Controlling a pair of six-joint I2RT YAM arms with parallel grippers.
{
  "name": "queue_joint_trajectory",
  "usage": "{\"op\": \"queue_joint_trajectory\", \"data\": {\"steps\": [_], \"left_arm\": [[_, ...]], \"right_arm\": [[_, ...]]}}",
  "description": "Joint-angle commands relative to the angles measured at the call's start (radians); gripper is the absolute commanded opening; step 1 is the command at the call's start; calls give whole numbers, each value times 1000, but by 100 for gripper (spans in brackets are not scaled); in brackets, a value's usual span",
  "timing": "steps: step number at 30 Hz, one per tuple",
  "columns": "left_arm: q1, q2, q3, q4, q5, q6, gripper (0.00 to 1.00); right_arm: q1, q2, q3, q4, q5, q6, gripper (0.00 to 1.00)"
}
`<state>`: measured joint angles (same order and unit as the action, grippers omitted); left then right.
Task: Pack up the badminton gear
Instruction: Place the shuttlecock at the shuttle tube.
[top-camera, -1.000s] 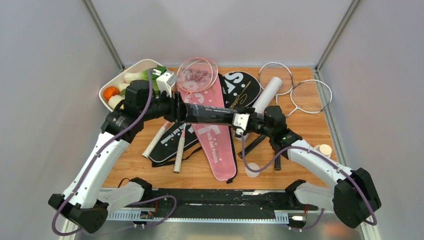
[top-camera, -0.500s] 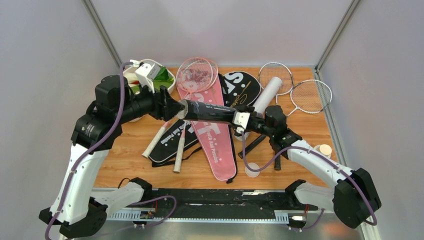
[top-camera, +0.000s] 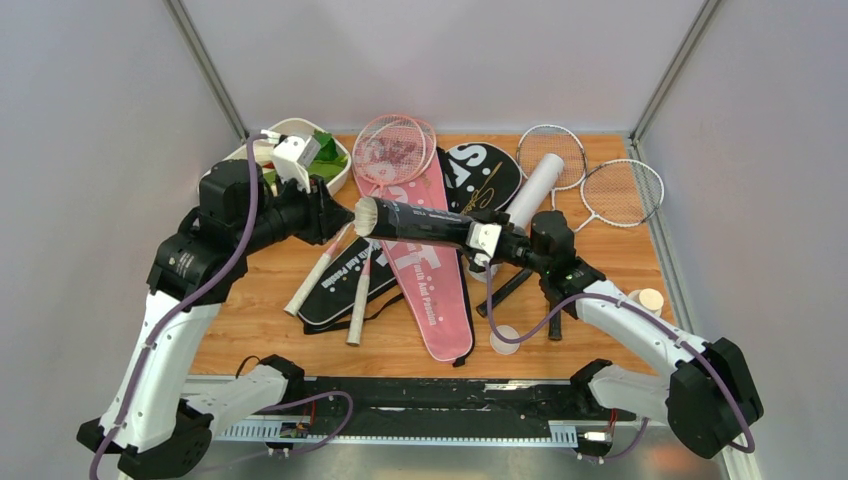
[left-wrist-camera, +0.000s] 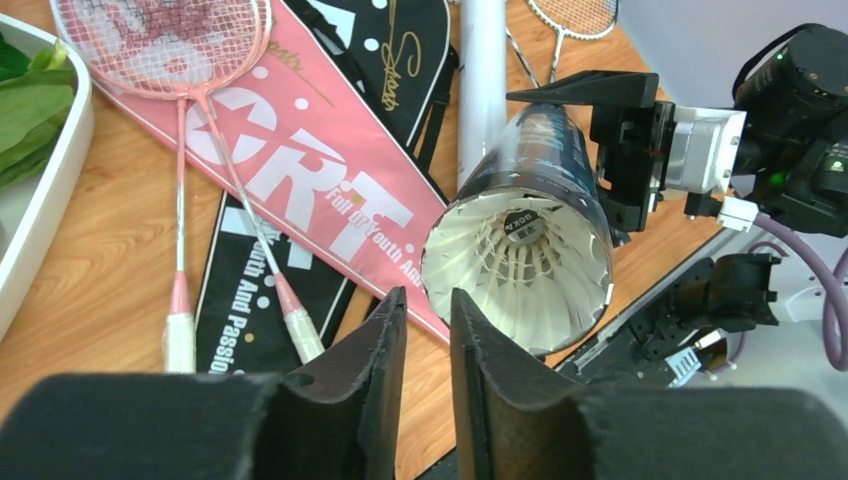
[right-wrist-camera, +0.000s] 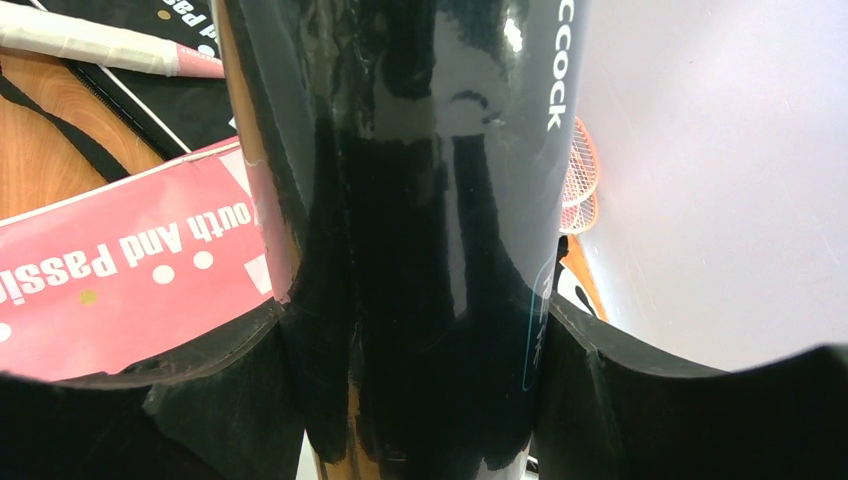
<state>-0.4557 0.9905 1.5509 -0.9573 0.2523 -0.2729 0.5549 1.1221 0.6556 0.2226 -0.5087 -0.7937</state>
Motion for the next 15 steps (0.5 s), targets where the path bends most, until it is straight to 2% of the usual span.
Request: {"op": "queue_joint_trajectory", "data": {"steps": [1, 4, 5, 7, 15], "left_arm": [[-2, -23, -46, 131, 16, 11, 26], [-2, -7, -74, 159, 46, 7, 17], [-3, 4, -76, 159, 50, 7, 10], [-2, 13, -83, 162, 55, 1, 2], [-3, 20, -120, 175, 30, 11, 0]], "right_arm": [[-4, -31, 45, 71, -40, 24, 1], [-4, -30, 45, 72, -41, 24, 1], [-4, -28, 45, 72, -40, 24, 1], [-3, -28, 44, 70, -41, 22, 1], [-3, -18, 50, 70, -46, 17, 1]]}}
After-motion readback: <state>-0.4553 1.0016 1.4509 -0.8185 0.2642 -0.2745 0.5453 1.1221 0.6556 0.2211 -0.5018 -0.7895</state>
